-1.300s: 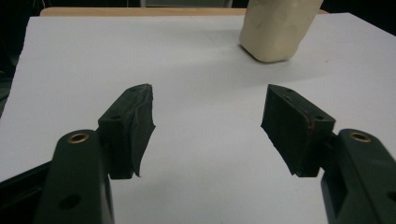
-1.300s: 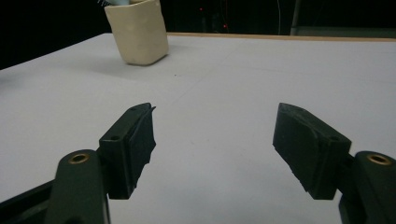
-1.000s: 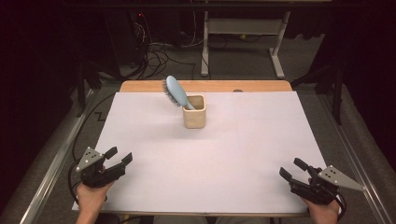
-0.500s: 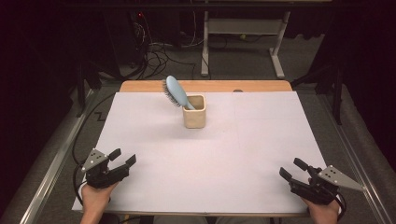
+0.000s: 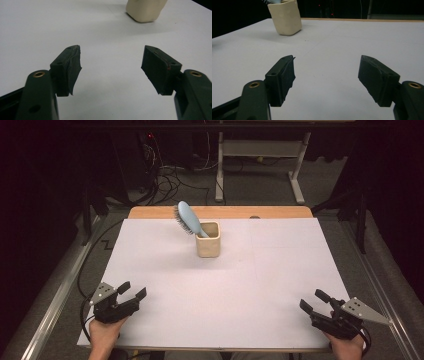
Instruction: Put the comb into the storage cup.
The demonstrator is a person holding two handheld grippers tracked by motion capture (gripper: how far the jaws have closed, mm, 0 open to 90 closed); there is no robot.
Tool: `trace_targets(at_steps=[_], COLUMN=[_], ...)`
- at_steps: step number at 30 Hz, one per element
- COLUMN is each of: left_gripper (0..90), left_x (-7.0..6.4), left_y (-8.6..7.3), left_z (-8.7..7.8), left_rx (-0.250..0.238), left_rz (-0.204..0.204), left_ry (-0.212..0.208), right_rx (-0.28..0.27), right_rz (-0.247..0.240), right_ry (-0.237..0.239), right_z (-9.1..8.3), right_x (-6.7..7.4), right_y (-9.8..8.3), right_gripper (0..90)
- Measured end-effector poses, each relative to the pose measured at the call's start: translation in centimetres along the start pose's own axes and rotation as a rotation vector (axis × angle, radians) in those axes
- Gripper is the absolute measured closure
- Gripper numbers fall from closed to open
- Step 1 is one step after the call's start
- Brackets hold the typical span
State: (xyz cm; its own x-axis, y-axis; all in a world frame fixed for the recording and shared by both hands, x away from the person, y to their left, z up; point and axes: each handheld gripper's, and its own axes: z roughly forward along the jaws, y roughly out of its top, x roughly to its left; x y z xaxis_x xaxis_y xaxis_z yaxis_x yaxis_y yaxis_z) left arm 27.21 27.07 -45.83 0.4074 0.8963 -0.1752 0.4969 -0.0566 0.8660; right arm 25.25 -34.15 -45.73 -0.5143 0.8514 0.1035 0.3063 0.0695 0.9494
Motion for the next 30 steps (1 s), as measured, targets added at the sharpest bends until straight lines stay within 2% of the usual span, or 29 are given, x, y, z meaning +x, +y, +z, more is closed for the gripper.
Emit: trace_targets(at_steps=[17,27,30], left_gripper=[31.8,31.2,31.1], left_x=[-0.1,0.3,0.4], left_y=[-0.8,-1.2,-1.4], left_z=[-0.1,-0.4,-0.4], left_rx=[0.003,-0.008,-0.004], left_rz=[-0.016,-0.041,-0.037], left_ry=[-0.003,0.004,0.004], right_rx=[0.004,0.007,0.01], right_rz=[0.0,-0.003,0.002], right_ry=[0.0,-0.001,-0.001], right_z=[0.0,0.0,-0.1], right_x=[0.1,0.2,0.1], right_y=[0.0,0.0,-0.1], right_gripper=[30.1,30.1,30.1])
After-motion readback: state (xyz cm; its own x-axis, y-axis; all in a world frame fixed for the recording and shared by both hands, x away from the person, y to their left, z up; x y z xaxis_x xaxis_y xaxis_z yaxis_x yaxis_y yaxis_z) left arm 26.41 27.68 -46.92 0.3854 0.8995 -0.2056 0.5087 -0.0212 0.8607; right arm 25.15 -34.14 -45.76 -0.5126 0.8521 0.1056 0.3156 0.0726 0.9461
